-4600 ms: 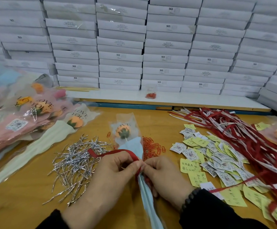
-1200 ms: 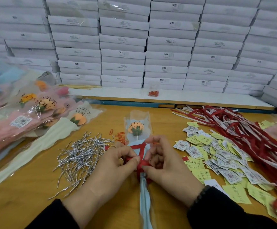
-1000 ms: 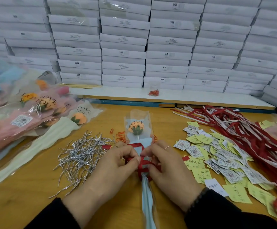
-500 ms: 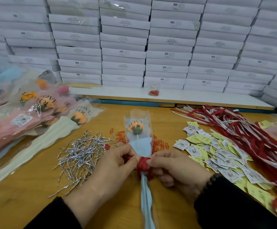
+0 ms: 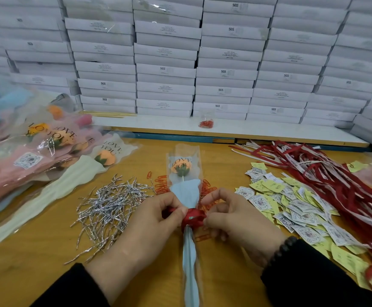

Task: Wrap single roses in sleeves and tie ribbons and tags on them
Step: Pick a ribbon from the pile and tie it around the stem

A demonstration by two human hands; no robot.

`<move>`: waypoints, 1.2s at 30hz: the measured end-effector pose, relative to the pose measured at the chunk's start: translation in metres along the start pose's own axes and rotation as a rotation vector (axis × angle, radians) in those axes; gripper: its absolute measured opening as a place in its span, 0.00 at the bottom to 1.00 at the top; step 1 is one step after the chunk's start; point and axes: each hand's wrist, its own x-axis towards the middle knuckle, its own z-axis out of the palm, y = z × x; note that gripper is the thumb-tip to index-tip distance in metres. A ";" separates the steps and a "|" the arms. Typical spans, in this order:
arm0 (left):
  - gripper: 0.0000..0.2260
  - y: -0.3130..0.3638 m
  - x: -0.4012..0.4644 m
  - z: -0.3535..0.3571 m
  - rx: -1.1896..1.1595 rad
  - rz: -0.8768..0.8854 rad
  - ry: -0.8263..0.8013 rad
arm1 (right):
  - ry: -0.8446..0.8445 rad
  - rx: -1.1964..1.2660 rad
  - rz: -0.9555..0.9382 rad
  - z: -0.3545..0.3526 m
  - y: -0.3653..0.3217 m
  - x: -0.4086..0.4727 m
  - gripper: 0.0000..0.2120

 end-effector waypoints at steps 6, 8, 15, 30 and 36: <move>0.08 -0.001 0.000 0.000 -0.043 -0.018 -0.002 | 0.046 0.118 -0.081 0.000 0.001 0.000 0.12; 0.07 0.000 0.001 -0.002 -0.063 -0.024 0.016 | 0.046 0.214 -0.076 -0.002 0.002 0.000 0.11; 0.07 -0.002 0.005 -0.017 -0.047 -0.051 0.082 | 0.066 0.280 -0.023 -0.007 0.004 0.002 0.10; 0.10 -0.011 0.010 -0.033 0.240 -0.016 0.248 | 0.123 -0.655 -0.225 -0.023 0.003 0.000 0.10; 0.11 -0.018 0.012 -0.038 0.299 -0.052 0.281 | 0.056 -0.582 -0.218 -0.027 0.005 0.001 0.11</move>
